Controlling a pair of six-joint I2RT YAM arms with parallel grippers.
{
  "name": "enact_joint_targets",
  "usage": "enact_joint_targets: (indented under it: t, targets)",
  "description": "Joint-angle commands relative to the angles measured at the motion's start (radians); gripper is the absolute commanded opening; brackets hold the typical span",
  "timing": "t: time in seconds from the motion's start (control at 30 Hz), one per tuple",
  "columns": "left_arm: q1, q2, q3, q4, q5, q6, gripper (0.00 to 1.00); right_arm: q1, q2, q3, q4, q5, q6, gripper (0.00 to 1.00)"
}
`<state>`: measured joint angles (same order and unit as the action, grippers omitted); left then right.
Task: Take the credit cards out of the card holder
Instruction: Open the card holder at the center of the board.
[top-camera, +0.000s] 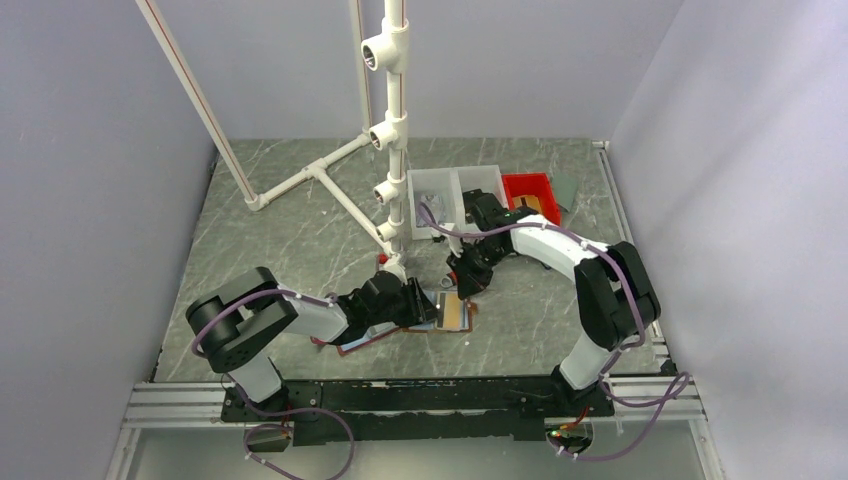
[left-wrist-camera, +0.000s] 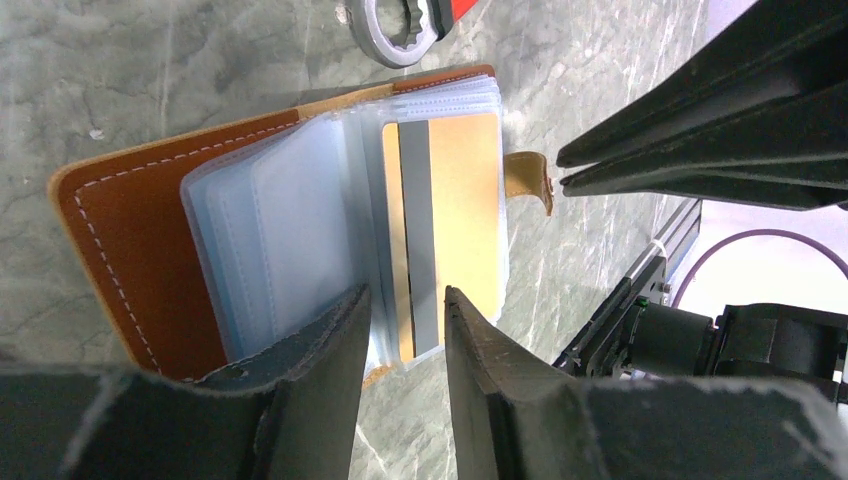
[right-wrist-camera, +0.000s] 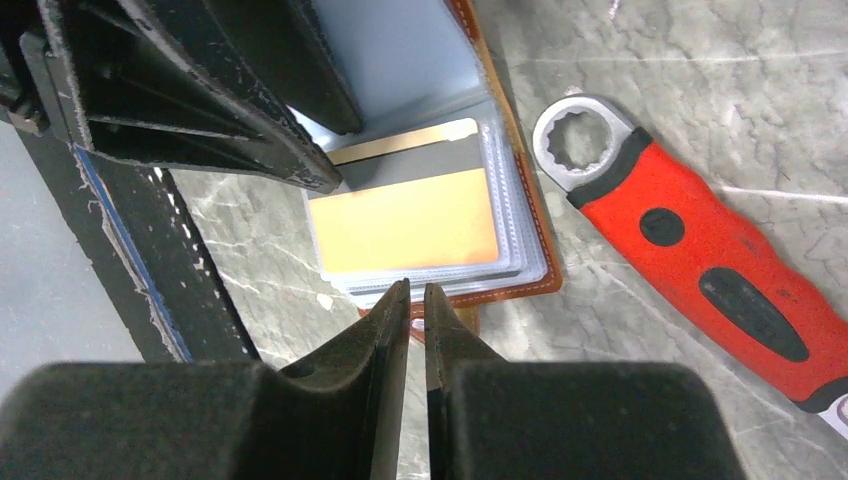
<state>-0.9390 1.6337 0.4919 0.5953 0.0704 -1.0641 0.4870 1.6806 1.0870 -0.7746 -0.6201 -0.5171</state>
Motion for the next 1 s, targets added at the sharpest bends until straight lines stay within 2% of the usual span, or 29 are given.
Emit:
enact_joint_targets:
  t: [0.0,0.37,0.73,0.87,0.93,0.97]
  targets:
    - [0.002,0.021,-0.014,-0.007,-0.019,0.000,0.39,0.017,-0.012,-0.002,-0.028,-0.019,-0.049,0.13]
    - [0.008,0.042,-0.026,0.044,0.018,-0.013,0.41,0.056,0.099,-0.011,0.020,0.089,0.023,0.12]
    - [0.020,0.113,-0.074,0.177,0.059,-0.116,0.41,0.131,0.163,-0.015,0.091,0.145,0.096,0.11]
    - [0.026,0.128,-0.094,0.230,0.065,-0.146,0.36,0.155,0.190,-0.010,0.116,0.159,0.119,0.11]
    - [0.032,0.132,-0.103,0.246,0.065,-0.153,0.30,0.161,0.197,-0.006,0.121,0.168,0.123,0.11]
    - [0.034,0.134,-0.109,0.257,0.065,-0.157,0.24,0.163,0.200,-0.004,0.120,0.174,0.123,0.11]
